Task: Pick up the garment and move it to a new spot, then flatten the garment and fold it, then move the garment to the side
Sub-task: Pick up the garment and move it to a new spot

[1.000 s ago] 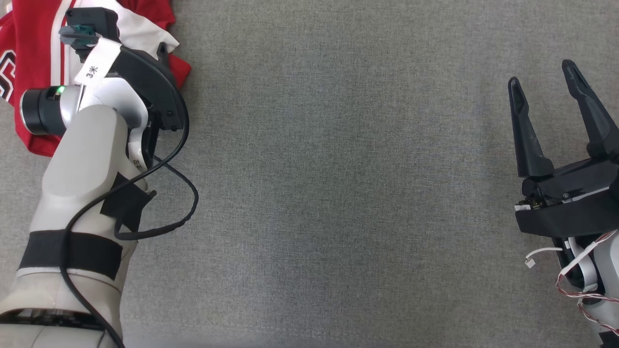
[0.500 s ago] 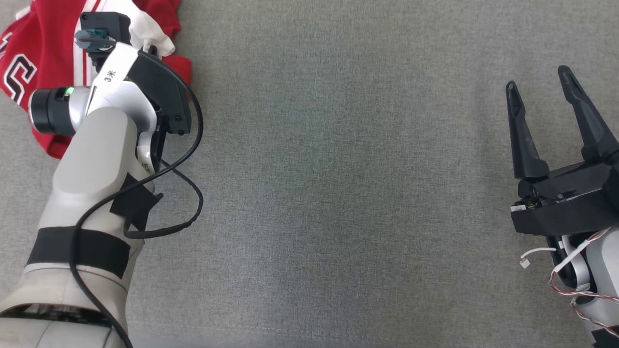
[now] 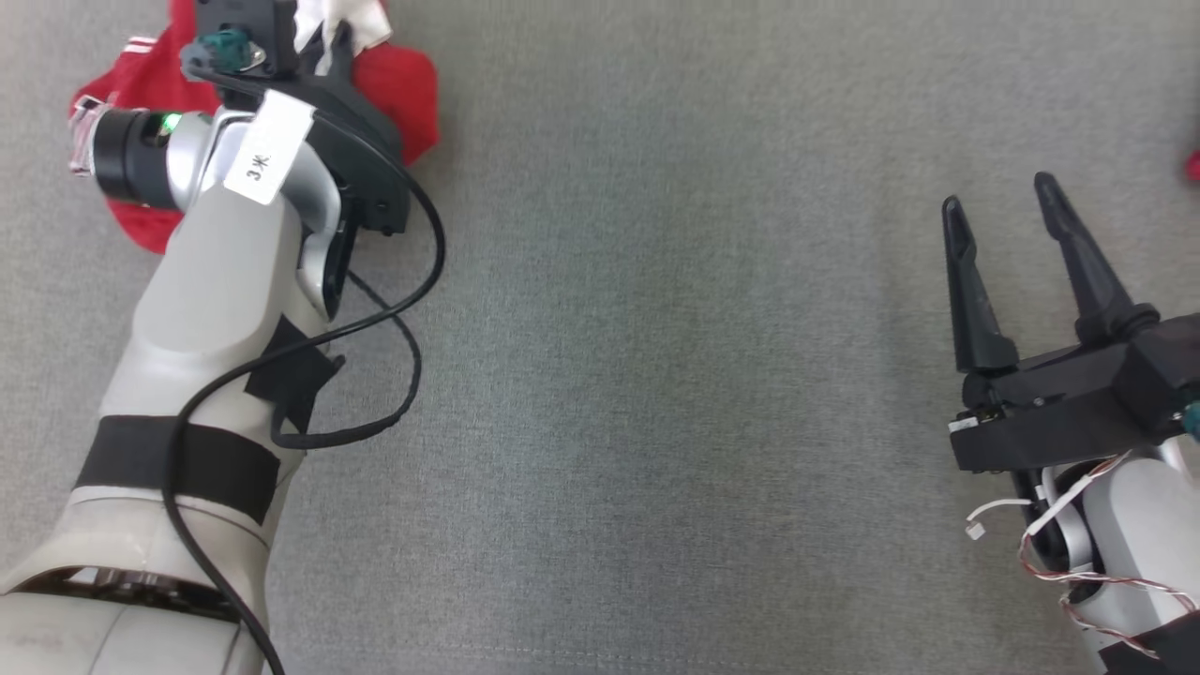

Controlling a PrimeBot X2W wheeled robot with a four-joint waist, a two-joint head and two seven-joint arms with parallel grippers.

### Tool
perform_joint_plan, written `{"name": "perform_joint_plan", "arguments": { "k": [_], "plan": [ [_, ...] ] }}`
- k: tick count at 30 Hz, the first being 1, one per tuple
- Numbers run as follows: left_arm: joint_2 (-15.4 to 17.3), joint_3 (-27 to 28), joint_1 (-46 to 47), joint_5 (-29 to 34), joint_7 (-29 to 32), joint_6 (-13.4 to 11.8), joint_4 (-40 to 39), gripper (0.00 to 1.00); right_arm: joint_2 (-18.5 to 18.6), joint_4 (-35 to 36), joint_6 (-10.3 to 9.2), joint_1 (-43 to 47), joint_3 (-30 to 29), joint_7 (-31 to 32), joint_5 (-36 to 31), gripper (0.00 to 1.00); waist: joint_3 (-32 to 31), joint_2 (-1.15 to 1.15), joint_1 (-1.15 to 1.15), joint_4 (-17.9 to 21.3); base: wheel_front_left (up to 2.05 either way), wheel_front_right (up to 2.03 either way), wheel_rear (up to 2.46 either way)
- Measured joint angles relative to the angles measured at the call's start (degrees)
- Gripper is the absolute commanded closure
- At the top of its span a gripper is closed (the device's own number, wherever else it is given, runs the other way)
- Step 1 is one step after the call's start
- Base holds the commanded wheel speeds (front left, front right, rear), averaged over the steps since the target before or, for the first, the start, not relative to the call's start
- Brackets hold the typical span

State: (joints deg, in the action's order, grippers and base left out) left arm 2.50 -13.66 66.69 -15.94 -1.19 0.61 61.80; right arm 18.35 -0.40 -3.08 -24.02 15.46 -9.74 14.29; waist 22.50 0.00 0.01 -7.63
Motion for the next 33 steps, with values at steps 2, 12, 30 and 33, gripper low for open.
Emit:
{"name": "perform_joint_plan", "arguments": {
  "k": [2,12,30,33],
  "plan": [
    [-0.43,-0.53,0.11,0.30,-1.26,0.53,-0.31,1.00,-0.54,-0.85,0.00,0.11,0.31,-0.49,0.42,0.00,-1.18,0.00,0.00,0.39,0.00,0.00,0.00],
    [-1.09,-3.24,1.02,0.70,-6.58,2.48,-3.43,1.00,-3.50,-4.48,0.07,1.66,2.40,-1.71,1.07,0.00,-7.14,-0.01,0.01,4.08,0.00,0.00,0.00],
    [-0.92,-17.22,0.76,-8.58,-9.84,-2.37,-20.26,1.00,-5.28,-6.28,0.57,6.25,4.01,-2.79,1.90,0.00,-14.01,0.00,0.00,17.22,0.00,0.00,0.00],
    [-0.99,-21.65,-1.33,-9.47,-8.92,-3.33,-21.95,1.00,-4.52,-5.02,0.46,8.43,2.92,-3.03,1.98,0.00,-14.59,-0.01,0.01,18.89,0.00,0.00,0.00]
  ]
}}
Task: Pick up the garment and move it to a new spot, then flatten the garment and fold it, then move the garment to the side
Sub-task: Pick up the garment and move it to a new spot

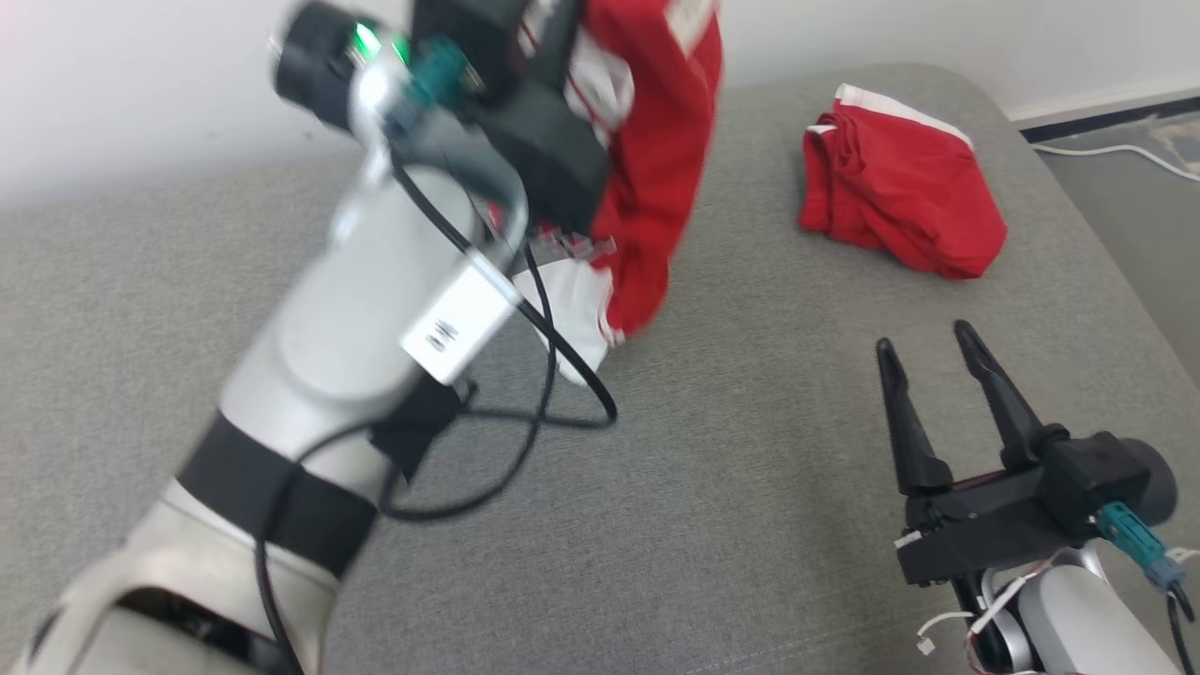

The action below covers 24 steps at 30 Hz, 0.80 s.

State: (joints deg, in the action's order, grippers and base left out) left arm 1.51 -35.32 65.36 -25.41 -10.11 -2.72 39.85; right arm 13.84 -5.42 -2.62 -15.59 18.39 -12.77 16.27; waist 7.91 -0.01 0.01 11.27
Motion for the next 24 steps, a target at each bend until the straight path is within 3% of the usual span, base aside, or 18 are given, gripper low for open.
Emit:
{"name": "perform_joint_plan", "arguments": {
  "k": [6,22,23,24],
  "plan": [
    [0.32,-7.06,-8.65,-2.09,0.96,-1.57,-0.91,1.00,0.70,1.53,-0.90,2.21,-1.41,-0.26,0.89,0.00,0.63,0.01,-0.01,0.81,0.00,0.00,0.00],
    [0.66,-13.70,-19.40,-3.75,0.34,-3.34,5.09,1.00,-0.86,2.07,-0.90,0.98,-0.85,-0.76,1.30,0.00,5.55,0.01,-0.02,-0.05,0.00,0.00,0.00],
    [0.65,-13.71,-19.72,-3.80,0.13,-3.34,5.41,0.68,-0.89,2.02,-0.90,0.87,-0.81,-0.76,1.30,0.00,5.64,0.01,-0.02,-0.02,0.00,0.00,0.00],
    [0.66,-13.71,-20.00,-3.85,-0.22,-3.34,5.72,0.49,-0.91,1.93,-0.90,0.86,-0.79,-0.77,1.31,0.00,5.72,0.01,-0.02,0.01,0.00,0.00,0.00]
  ]
}}
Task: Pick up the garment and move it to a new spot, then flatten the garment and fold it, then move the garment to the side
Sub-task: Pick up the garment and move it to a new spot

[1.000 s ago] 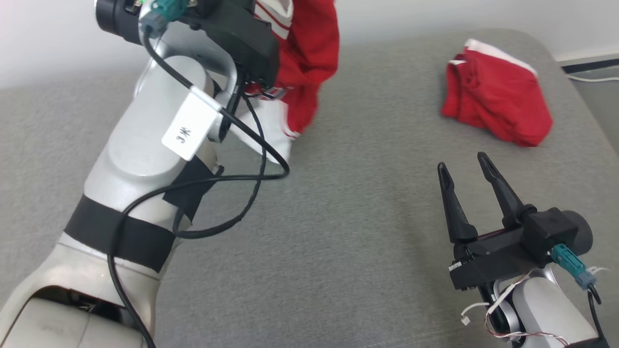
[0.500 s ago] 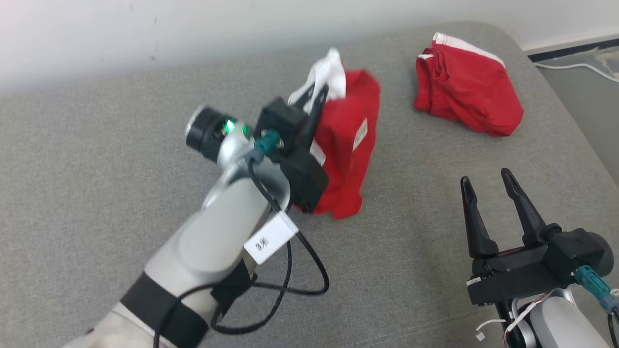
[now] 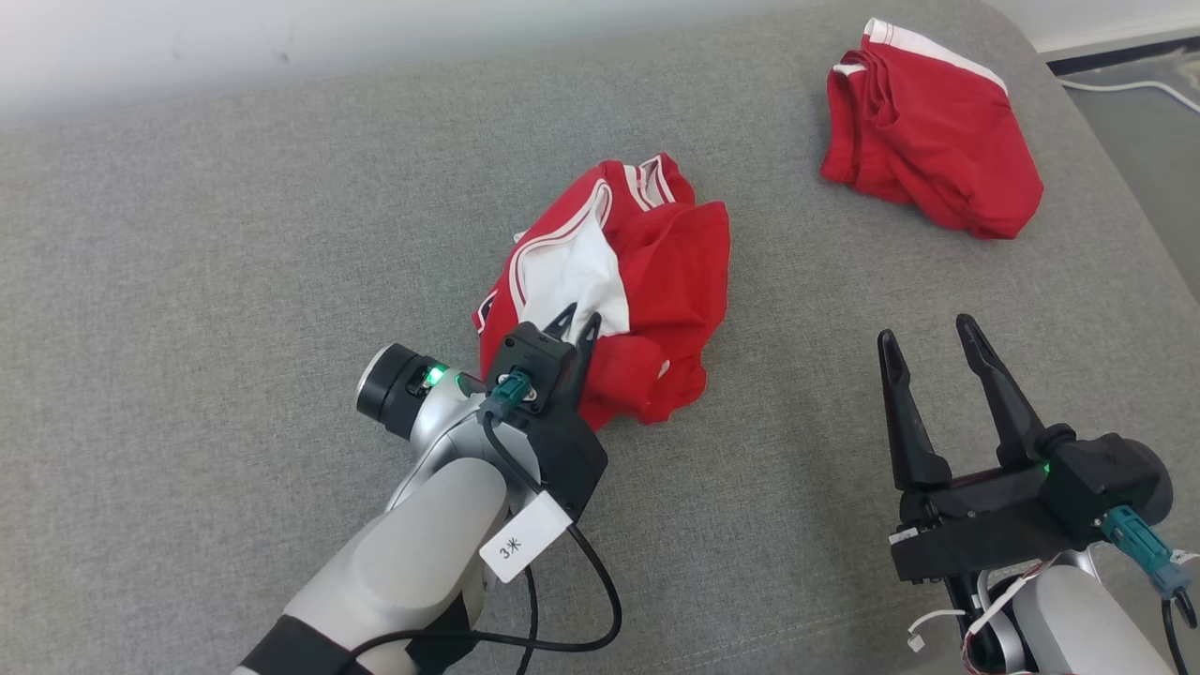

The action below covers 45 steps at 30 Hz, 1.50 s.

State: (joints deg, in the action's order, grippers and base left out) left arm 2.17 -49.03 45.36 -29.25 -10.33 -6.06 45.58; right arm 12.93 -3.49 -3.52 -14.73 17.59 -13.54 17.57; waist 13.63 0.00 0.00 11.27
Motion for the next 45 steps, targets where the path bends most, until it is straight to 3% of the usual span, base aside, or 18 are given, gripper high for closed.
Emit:
{"name": "perform_joint_plan", "arguments": {
  "k": [1,11,24,38,45],
  "plan": [
    [0.01,-0.01,-0.09,-0.24,-0.20,0.00,0.23,0.00,-0.02,-0.18,0.00,0.01,0.01,0.00,0.00,0.00,0.05,0.00,0.00,0.01,0.00,0.00,0.00],
    [0.00,0.34,-0.66,-3.55,-2.45,-0.05,-0.40,0.00,0.07,-2.01,0.00,0.09,-0.77,-0.16,0.12,0.00,-1.25,0.00,0.00,-0.94,0.00,0.00,0.00],
    [1.30,4.74,-8.86,-6.44,-3.98,-0.51,-4.46,0.00,0.63,-3.07,-0.22,3.01,-1.47,-0.25,0.13,0.00,-5.83,0.00,0.01,-3.34,0.00,0.00,0.00],
    [8.44,16.37,-24.57,-6.89,-3.99,-1.07,-18.16,0.00,0.71,-2.18,-1.26,7.61,-2.42,-0.67,0.08,0.00,-11.28,0.00,0.01,-5.40,0.00,0.00,0.00],
    [8.27,25.18,-34.54,-4.21,-4.14,-1.08,-22.81,0.00,0.80,-0.86,-1.96,10.72,-3.37,-0.68,0.02,0.00,-13.18,-0.01,0.01,-6.45,0.00,0.00,0.00]
  ]
}}
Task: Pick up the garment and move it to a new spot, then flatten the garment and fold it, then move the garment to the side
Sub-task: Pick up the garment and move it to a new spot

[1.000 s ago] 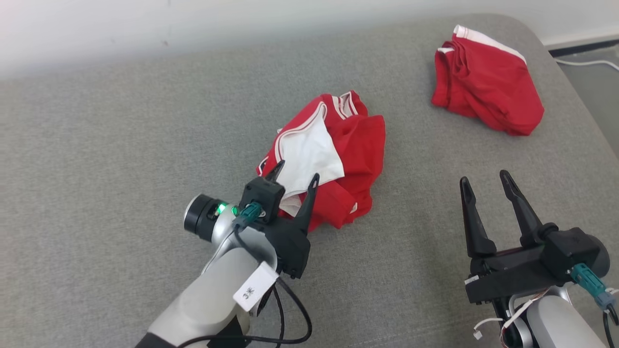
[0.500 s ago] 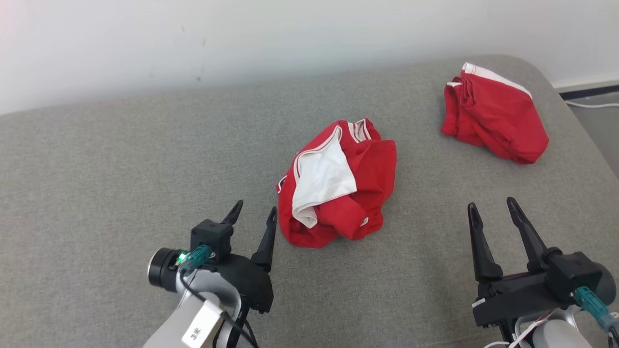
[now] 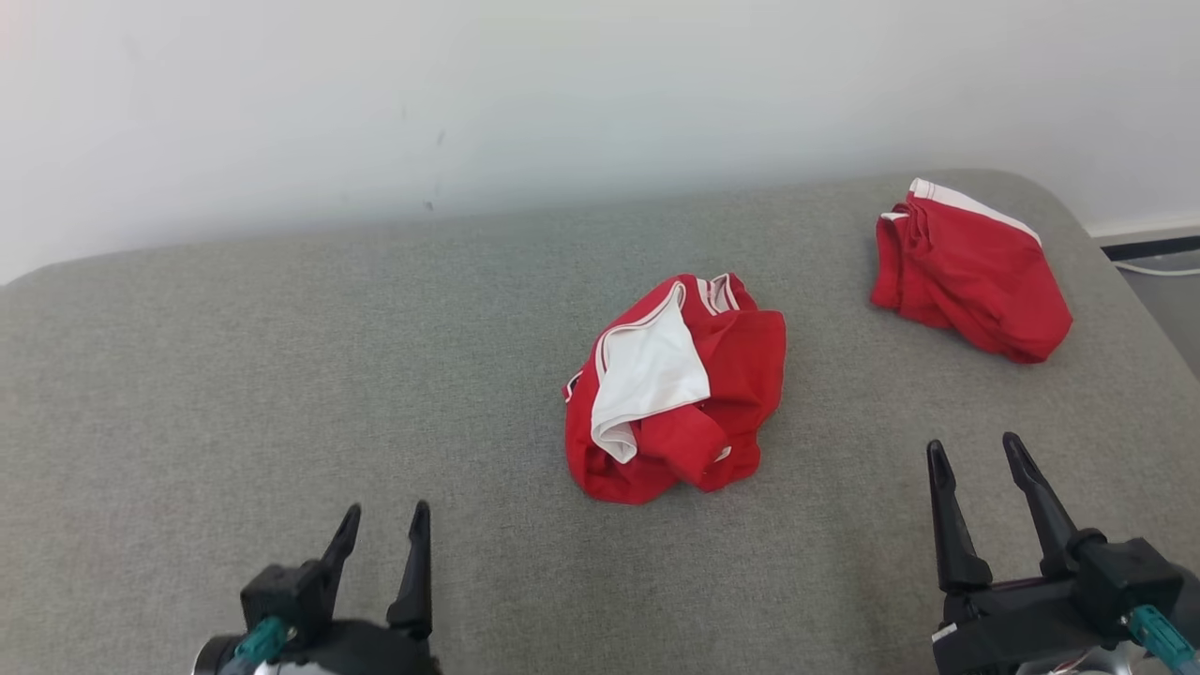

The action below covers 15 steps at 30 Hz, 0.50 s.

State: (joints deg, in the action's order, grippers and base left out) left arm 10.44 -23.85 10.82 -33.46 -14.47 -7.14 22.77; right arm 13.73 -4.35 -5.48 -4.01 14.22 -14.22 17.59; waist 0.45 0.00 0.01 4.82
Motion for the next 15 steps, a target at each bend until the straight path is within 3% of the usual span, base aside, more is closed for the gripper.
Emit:
{"name": "perform_joint_plan", "arguments": {
  "k": [15],
  "plan": [
    [-2.42,10.92,-12.90,9.64,0.00,0.00,-11.60,0.00,-0.04,2.00,-0.64,5.31,-1.46,-0.04,-0.34,0.00,-1.81,0.00,0.00,-1.78,0.00,0.00,0.00]
  ]
}}
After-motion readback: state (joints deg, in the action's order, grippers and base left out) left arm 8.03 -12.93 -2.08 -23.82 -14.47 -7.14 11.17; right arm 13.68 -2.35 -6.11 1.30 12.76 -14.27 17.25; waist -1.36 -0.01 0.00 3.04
